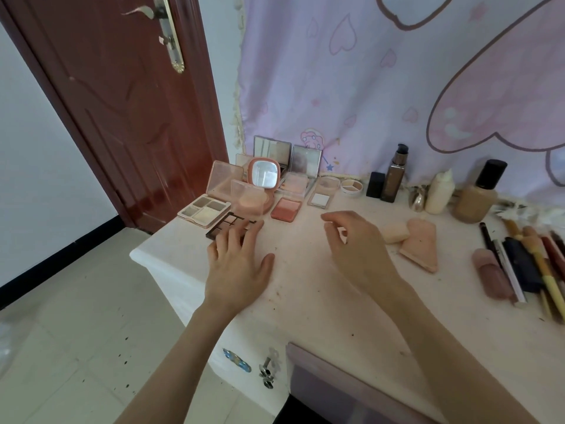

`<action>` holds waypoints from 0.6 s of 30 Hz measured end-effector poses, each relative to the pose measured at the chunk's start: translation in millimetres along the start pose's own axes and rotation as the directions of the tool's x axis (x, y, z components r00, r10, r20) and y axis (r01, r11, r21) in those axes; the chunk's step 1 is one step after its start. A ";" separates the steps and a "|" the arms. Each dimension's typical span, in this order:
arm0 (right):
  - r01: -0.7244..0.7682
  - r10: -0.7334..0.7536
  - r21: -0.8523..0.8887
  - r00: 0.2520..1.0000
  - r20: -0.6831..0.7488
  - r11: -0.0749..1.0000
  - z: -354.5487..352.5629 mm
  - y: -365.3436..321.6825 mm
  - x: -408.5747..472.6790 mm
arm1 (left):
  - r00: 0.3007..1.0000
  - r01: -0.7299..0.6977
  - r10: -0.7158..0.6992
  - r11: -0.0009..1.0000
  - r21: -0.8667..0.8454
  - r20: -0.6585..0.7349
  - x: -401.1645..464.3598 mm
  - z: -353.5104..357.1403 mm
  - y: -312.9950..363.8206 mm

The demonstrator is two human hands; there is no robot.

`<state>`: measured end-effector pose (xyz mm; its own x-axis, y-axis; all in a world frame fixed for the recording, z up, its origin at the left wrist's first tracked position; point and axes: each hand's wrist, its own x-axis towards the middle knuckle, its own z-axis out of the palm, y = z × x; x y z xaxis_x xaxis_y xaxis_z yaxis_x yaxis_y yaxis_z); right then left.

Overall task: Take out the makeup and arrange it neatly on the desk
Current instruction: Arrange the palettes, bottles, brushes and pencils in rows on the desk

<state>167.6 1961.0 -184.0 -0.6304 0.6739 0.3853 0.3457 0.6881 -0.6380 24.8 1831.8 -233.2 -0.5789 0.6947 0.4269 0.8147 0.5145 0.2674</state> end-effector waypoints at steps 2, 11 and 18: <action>-0.065 0.087 -0.176 0.989 0.117 0.982 -17.5 13.9 -5.7 | 0.998 -0.043 0.044 0.999 -0.017 0.045 -2.1 2.2 11.8; -0.149 0.253 -0.361 0.932 0.261 0.921 -36.4 43.0 -57.5 | 0.917 -0.346 0.378 0.913 -0.215 0.128 -3.7 11.0 62.1; -0.334 0.327 0.333 0.942 0.079 0.882 -38.2 34.1 -30.8 | 0.893 -0.340 0.437 0.813 -0.472 0.110 -1.0 6.4 63.5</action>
<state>225.3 1974.0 -192.2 -0.5358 0.8383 0.1013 0.2837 0.2917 -0.9135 76.9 1867.0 -222.3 -0.1642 0.9002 0.4033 0.8754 -0.0555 0.4802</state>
